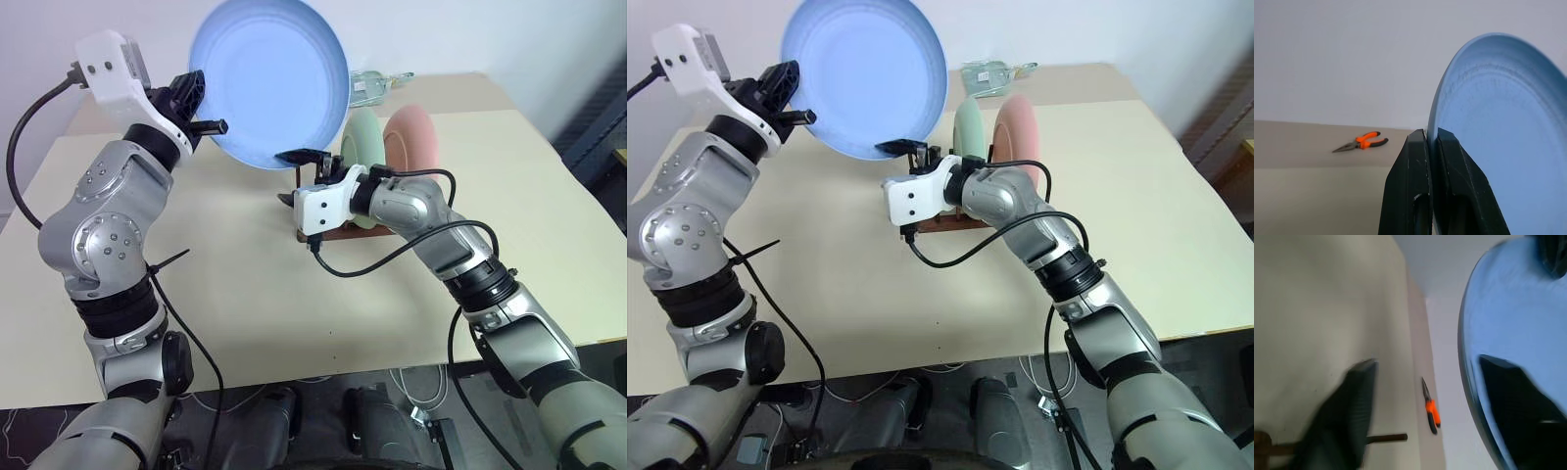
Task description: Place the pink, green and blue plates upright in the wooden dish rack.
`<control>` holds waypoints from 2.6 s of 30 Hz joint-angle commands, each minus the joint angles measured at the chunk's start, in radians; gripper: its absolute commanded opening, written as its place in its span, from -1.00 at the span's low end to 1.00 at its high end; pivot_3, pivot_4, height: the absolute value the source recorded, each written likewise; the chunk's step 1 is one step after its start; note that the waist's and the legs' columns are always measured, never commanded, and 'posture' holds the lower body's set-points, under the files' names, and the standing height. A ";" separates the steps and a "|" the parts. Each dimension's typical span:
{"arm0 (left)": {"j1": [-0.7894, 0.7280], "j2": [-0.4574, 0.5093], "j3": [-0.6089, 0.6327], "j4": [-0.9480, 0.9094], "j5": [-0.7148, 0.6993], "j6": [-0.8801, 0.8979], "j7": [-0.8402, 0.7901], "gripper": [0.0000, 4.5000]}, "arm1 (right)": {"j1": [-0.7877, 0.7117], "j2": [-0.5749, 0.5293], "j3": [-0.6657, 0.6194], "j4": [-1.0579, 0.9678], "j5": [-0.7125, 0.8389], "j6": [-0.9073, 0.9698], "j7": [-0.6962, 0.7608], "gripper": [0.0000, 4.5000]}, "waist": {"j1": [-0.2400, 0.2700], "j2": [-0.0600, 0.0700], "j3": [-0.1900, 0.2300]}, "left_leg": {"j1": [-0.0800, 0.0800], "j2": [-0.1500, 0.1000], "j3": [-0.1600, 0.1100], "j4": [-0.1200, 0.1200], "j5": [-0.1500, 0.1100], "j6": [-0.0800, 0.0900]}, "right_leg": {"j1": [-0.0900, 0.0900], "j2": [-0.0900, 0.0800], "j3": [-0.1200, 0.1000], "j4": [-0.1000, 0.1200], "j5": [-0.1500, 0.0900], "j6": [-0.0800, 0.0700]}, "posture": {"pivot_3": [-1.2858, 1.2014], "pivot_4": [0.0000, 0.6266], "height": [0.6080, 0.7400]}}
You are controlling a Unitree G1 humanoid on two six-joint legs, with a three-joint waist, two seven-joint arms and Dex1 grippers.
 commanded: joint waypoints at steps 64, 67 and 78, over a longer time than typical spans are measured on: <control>0.781 0.050 -0.306 -0.062 0.282 -0.569 -0.461 0.33 | 0.125 0.205 -0.405 -0.396 1.093 0.919 -0.303 0.79 | 0.015 0.006 0.001 | 0.006 0.001 0.000 -0.012 -0.003 0.006 | -0.002 0.001 0.005 -0.002 0.000 -0.005 | 0.03 -0.52 0.81; 0.777 0.052 -0.307 -0.059 0.278 -0.568 -0.465 0.33 | 0.113 0.102 -0.356 -0.424 0.998 0.863 -0.211 0.79 | 0.019 0.006 0.001 | 0.006 0.001 0.000 -0.012 -0.003 0.006 | -0.003 0.001 0.004 -0.003 0.000 -0.005 | 0.03 -0.52 0.81; 0.724 0.073 -0.386 -0.066 0.288 -0.551 -0.534 0.33 | 0.299 -0.312 -0.555 -0.542 0.944 0.782 0.097 -0.23 | 0.034 0.005 0.001 | 0.005 0.001 0.000 -0.011 -0.004 0.007 | 0.002 -0.001 0.001 -0.006 0.000 -0.005 | 0.03 -0.52 0.81</control>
